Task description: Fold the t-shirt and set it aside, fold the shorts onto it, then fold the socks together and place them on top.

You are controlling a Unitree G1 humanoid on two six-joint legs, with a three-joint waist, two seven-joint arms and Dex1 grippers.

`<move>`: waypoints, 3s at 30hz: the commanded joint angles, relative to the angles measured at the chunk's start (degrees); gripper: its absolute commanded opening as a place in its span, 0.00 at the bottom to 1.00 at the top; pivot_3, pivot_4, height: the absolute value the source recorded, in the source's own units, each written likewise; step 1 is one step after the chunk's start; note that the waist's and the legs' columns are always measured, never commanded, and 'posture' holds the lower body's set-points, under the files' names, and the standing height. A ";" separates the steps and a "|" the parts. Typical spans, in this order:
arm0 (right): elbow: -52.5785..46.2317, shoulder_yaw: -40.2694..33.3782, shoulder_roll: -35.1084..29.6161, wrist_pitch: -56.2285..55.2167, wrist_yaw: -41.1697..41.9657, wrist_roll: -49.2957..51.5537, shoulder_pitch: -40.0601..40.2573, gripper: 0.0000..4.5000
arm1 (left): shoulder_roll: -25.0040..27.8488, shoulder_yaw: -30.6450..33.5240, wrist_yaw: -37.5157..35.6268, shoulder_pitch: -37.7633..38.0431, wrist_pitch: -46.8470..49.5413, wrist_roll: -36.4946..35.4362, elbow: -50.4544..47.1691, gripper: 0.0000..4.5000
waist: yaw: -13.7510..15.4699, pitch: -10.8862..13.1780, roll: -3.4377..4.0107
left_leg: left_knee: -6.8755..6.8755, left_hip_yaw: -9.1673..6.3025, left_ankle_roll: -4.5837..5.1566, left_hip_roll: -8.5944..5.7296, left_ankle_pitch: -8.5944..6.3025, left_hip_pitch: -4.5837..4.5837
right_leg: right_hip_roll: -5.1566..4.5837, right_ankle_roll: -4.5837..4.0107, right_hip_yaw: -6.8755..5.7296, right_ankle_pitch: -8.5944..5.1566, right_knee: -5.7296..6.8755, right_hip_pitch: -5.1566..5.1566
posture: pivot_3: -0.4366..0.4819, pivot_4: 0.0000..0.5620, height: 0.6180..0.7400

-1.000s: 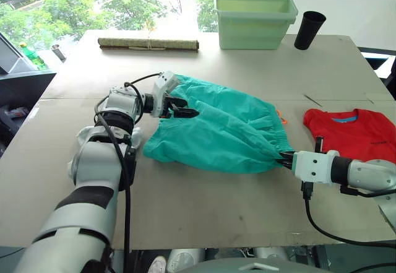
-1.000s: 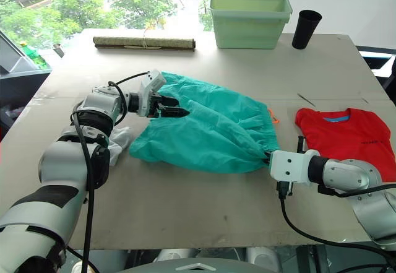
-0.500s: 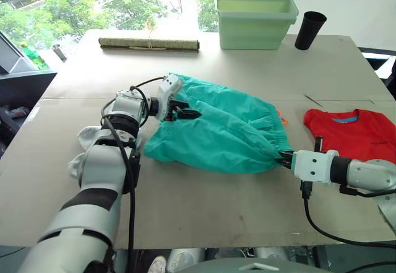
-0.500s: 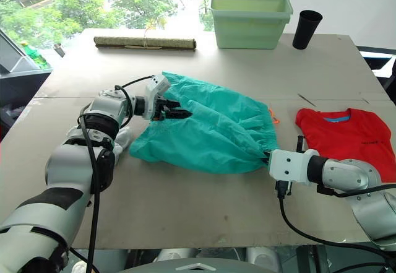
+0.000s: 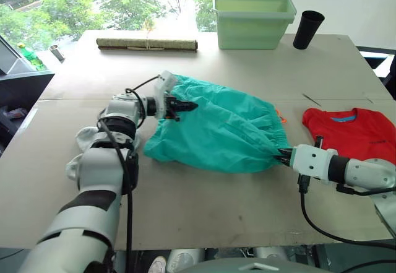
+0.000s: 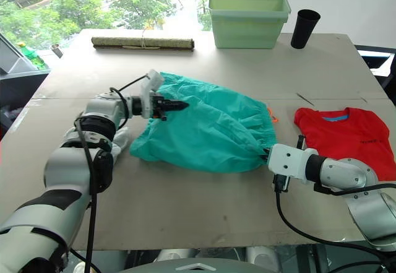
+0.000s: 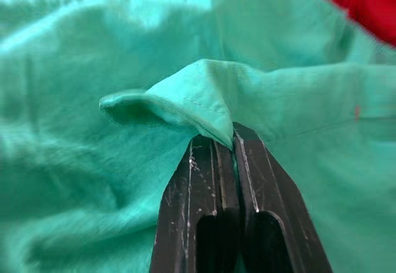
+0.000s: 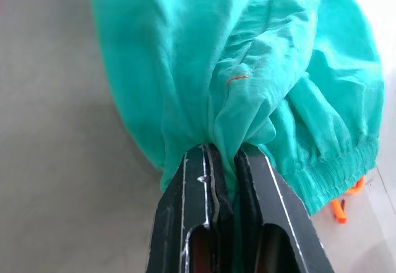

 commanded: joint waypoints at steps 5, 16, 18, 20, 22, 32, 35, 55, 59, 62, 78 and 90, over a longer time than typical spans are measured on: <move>-6.08 -11.42 -1.43 14.95 -0.54 9.94 -0.38 0.00 | 10.90 7.88 -5.28 17.37 26.86 -18.70 -40.89 0.01 | -0.34 -0.08 0.08 | -0.06 -0.03 -0.03 0.03 0.00 0.01 | -0.36 -0.02 0.20 -0.01 -0.11 0.02 | 0.48 0.27 0.93; -5.56 -32.56 -13.17 27.26 12.61 31.68 0.07 0.00 | 20.30 26.07 4.44 28.02 61.79 -48.30 -69.08 0.01 | 0.47 -0.11 0.21 | -0.06 -0.11 0.23 0.02 -0.16 0.17 | -0.44 -0.06 0.15 -0.01 -0.15 0.16 | 0.48 0.27 0.93; -2.55 -28.30 -15.46 26.99 9.30 31.08 -6.93 0.00 | 17.09 24.61 11.13 25.77 57.07 -45.56 -68.12 0.01 | 0.53 -0.02 0.33 | -0.07 -0.09 0.22 0.02 -0.16 0.51 | -0.46 -0.11 0.15 -0.05 -0.19 0.50 | 0.48 0.27 0.93; 7.46 -15.84 -13.17 23.35 4.31 22.13 -19.52 0.00 | 10.76 18.64 20.98 19.92 43.62 -36.00 -61.96 0.01 | 0.53 -0.10 0.20 | -0.20 -0.09 0.00 0.02 -0.29 0.83 | -0.52 -0.29 0.13 -0.16 -0.34 0.84 | 0.48 0.27 0.93; 20.97 -0.95 -7.37 17.84 -0.53 10.74 -35.40 0.00 | 4.70 13.94 30.08 11.38 27.85 -25.81 -50.17 0.01 | 0.57 -0.18 0.00 | -0.19 -0.06 -0.05 0.02 -0.31 1.01 | -0.53 -0.29 0.11 -0.16 -0.35 1.01 | 0.48 0.27 0.93; 73.55 7.86 6.44 -22.11 -9.79 -7.25 -76.83 0.00 | 5.47 16.74 32.83 -19.29 -9.89 -18.29 -14.30 0.01 | -1.86 -0.14 -0.16 | -0.51 0.06 -0.37 -0.36 0.30 -1.09 | -0.40 -0.08 -0.14 0.32 0.71 -1.85 | 0.48 0.27 0.93; 72.53 4.80 5.87 -26.41 -8.68 -5.24 -77.70 0.00 | 9.71 18.25 25.75 -15.50 -1.42 -24.28 -23.95 0.01 | -3.36 -0.28 -0.16 | -1.21 -0.29 -0.37 -0.56 0.30 -0.99 | -0.62 -0.09 -0.56 0.32 0.68 -1.97 | 0.48 0.27 0.93; 3.16 -11.22 -4.41 0.14 3.49 10.93 12.14 0.00 | 11.48 27.19 16.11 85.71 21.29 -43.65 -97.09 0.01 | -0.20 -0.35 0.74 | -0.98 -0.72 -0.56 -0.29 0.06 0.95 | -0.54 -0.55 0.36 -0.05 -0.30 0.36 | 0.48 0.27 0.93; -2.06 -17.57 -5.42 7.72 5.32 20.63 13.63 0.00 | 14.13 30.37 19.61 81.02 25.74 -54.23 -94.60 0.01 | 0.74 -0.40 0.64 | -0.87 -0.75 -0.57 -0.11 0.04 0.92 | -0.48 -0.54 0.18 -0.07 -0.31 0.43 | 0.48 0.27 0.93; 1.28 -16.17 -6.36 14.43 2.33 23.81 2.39 0.00 | 15.61 27.25 27.00 64.60 26.91 -56.50 -87.00 0.01 | 0.95 -0.35 0.65 | -0.74 -0.80 -0.56 -0.12 0.05 0.93 | -0.47 -0.52 0.05 -0.07 -0.31 0.50 | 0.48 0.27 0.93; 60.69 13.59 6.30 2.33 -3.10 -1.78 -49.80 0.00 | 2.30 -4.81 37.43 15.05 -9.97 -10.88 -35.52 0.01 | 0.15 -0.27 0.32 | -1.09 -0.16 -0.45 -0.30 0.28 0.56 | -0.16 -0.23 0.28 0.09 -0.47 -0.08 | 0.48 0.27 0.93; 42.66 -2.19 7.29 8.82 -4.42 7.00 -40.06 0.78 | -0.60 8.61 37.54 18.44 4.43 -24.90 -39.89 0.58 | -0.79 -0.29 0.25 | -0.96 -0.17 -0.44 -0.31 0.29 -0.30 | -0.47 -0.11 0.41 0.19 0.21 -1.02 | 0.48 0.27 0.93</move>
